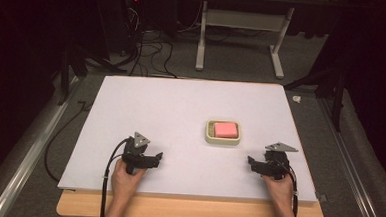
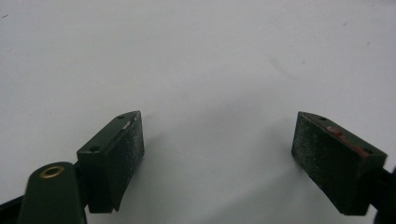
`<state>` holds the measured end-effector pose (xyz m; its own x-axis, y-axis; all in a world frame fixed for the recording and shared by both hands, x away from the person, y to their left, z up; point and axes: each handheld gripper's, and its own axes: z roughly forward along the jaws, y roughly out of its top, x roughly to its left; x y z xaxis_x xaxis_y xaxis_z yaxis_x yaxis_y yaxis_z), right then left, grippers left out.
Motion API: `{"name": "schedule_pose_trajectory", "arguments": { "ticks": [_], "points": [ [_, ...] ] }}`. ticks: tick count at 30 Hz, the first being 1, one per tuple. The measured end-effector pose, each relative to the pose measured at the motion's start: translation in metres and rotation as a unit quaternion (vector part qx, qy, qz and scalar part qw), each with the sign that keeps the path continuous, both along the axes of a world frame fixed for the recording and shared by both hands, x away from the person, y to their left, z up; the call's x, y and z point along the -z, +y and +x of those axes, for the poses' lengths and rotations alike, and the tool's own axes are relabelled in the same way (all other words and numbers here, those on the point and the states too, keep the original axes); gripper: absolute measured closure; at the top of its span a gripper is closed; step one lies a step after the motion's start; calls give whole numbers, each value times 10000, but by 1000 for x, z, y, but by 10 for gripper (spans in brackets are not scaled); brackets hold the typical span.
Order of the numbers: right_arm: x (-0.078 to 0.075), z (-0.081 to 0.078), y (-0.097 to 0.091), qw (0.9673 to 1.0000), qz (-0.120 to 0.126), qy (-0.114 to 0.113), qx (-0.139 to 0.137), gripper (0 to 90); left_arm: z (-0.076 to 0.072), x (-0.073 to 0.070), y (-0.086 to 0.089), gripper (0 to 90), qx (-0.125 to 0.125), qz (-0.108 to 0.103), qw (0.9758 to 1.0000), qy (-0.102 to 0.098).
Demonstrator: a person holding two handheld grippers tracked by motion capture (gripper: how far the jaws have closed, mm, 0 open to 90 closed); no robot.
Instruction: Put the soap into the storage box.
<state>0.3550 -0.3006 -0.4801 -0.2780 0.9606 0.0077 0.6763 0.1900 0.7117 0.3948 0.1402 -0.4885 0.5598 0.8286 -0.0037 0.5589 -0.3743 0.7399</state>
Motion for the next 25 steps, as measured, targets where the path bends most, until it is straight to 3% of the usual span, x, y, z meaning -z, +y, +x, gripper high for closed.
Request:
{"name": "schedule_pose_trajectory", "arguments": {
  "ticks": [8, 25],
  "points": [
    [1, 3, 4, 9999, -105, -8, 4, 227, 0, 0, 0, 175, -2, -2, 10000, -1],
    [2, 2, 4, 10000, -87, -22, 8, 225, 0, 0, 0, 174, -2, -3, 10000, 1]
  ]
}}
